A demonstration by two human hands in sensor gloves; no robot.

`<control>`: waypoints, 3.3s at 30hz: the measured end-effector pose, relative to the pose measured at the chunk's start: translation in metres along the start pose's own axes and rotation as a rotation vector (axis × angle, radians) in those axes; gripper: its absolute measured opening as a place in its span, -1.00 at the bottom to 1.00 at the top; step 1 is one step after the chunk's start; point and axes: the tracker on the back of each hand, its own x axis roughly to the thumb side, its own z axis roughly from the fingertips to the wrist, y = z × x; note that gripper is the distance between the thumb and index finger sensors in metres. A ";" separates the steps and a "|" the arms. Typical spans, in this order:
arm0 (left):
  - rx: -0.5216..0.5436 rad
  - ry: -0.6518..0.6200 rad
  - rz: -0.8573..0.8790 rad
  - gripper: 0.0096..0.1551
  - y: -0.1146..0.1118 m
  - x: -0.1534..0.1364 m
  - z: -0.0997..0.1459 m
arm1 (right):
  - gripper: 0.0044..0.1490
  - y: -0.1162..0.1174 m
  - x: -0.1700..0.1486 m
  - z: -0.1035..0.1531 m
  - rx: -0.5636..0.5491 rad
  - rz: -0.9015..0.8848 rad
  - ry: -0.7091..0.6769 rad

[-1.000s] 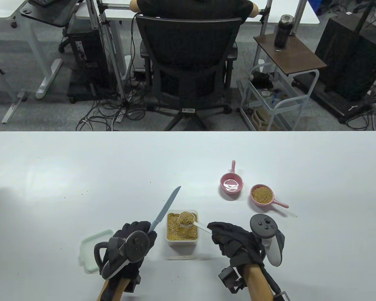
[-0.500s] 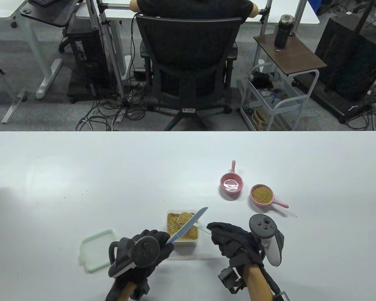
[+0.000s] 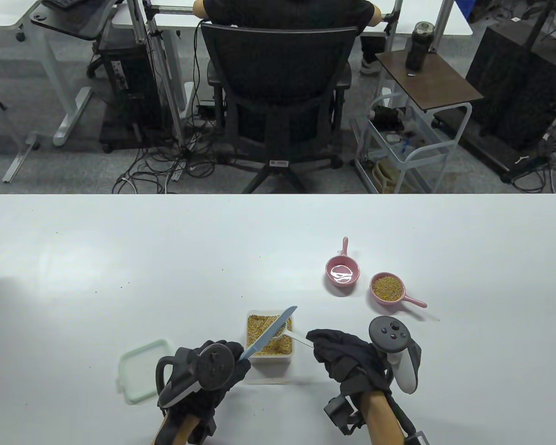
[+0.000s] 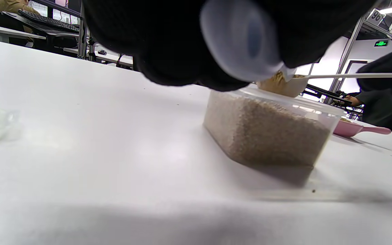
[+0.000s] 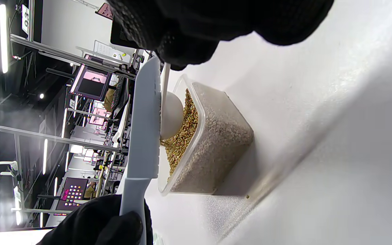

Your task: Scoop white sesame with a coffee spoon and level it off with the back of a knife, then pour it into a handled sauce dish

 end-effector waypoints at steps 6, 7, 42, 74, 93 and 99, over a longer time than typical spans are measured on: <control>-0.017 0.034 0.003 -0.53 0.000 -0.009 -0.002 | -0.51 0.000 0.000 0.000 0.002 0.009 -0.001; -0.019 0.042 0.005 -0.54 0.000 -0.010 -0.002 | -0.51 0.000 0.000 0.000 0.002 0.008 -0.003; 0.098 0.154 -0.003 -0.53 0.006 -0.028 0.004 | -0.51 -0.001 0.001 0.002 -0.007 0.022 -0.003; -0.240 0.439 -0.413 -0.51 -0.029 -0.013 -0.018 | -0.51 -0.003 0.001 0.001 -0.012 0.017 -0.005; 0.266 0.348 -0.296 -0.23 0.003 -0.013 0.008 | -0.51 -0.004 0.001 0.002 -0.010 -0.005 -0.012; 0.197 0.315 -0.261 0.02 -0.001 -0.019 0.007 | -0.51 -0.004 0.000 0.003 -0.011 -0.006 -0.008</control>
